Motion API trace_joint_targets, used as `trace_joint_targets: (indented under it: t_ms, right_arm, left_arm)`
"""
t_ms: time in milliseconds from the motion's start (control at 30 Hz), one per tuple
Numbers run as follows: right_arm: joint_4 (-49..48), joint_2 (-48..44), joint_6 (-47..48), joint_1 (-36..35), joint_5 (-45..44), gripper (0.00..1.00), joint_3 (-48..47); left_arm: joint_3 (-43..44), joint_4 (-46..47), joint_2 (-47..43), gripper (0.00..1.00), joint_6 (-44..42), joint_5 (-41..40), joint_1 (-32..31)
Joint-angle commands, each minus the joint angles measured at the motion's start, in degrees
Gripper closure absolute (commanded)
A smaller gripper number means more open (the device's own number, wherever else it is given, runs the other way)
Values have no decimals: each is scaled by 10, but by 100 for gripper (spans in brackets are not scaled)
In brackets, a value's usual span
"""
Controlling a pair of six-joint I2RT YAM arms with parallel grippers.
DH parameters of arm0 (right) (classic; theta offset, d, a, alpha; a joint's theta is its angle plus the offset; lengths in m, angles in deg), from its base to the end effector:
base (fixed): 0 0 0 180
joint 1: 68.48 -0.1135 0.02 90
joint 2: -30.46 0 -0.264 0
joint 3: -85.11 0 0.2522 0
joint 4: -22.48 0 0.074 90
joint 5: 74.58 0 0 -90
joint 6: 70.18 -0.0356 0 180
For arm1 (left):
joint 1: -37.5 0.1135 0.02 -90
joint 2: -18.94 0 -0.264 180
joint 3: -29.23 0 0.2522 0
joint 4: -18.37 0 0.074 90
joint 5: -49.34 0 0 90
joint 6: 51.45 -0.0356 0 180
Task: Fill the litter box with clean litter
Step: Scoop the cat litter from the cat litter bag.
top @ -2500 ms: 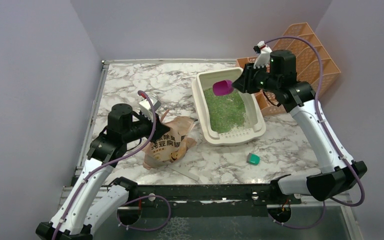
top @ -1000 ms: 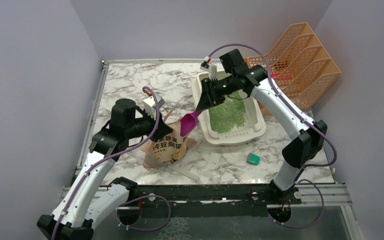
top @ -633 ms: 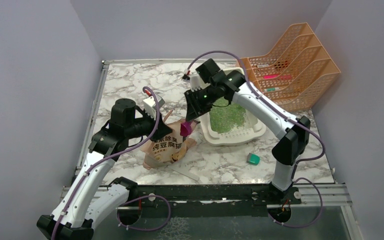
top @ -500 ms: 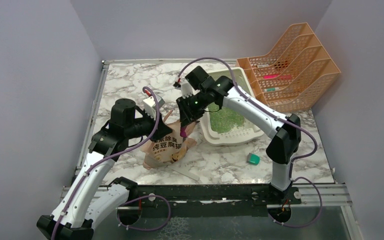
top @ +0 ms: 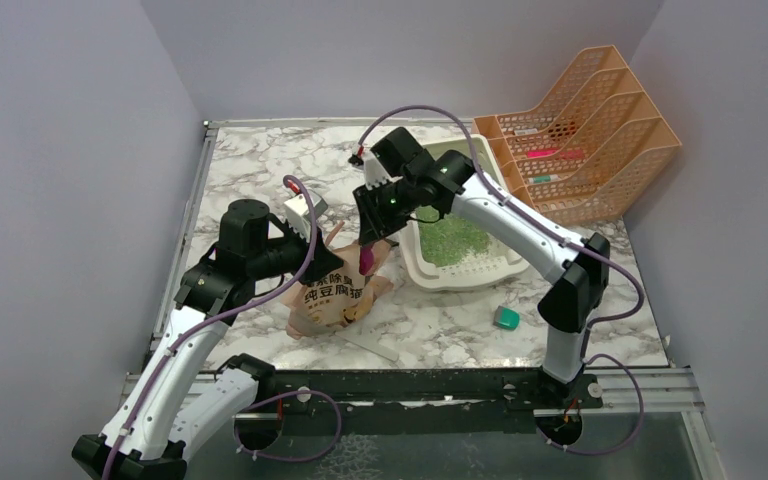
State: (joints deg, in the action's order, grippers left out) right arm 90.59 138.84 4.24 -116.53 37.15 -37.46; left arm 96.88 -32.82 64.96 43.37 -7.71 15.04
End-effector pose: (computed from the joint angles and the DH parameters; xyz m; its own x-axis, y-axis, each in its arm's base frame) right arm 0.2648 0.3143 0.3393 -0.7451 -0.4558 -0.4869 -0.6608 0.6034 0.4464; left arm 0.1418 -0.0796 0.3452 -0.5180 0.1378 -0.8442 0.7168 0.6085 -0.3405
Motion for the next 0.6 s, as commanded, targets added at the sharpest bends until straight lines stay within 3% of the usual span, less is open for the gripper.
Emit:
trace_joint_targets:
  t_ms: [0,233,433,567]
  right_arm:
    - [52,-49,35,-1,-128,99,-41]
    - [27,-9,33,-3,-56,99,25]
    - [-108,15,-26,-7,171,99,100]
    - [-173,-1,-58,-5,230,99,124]
  left_arm:
    - [13,39,-14,100,3,18,-1]
    - [14,41,-5,100,1,21,-1]
    - [9,43,-8,100,6,14,-1]
    - [-2,44,-11,100,13,14,-1]
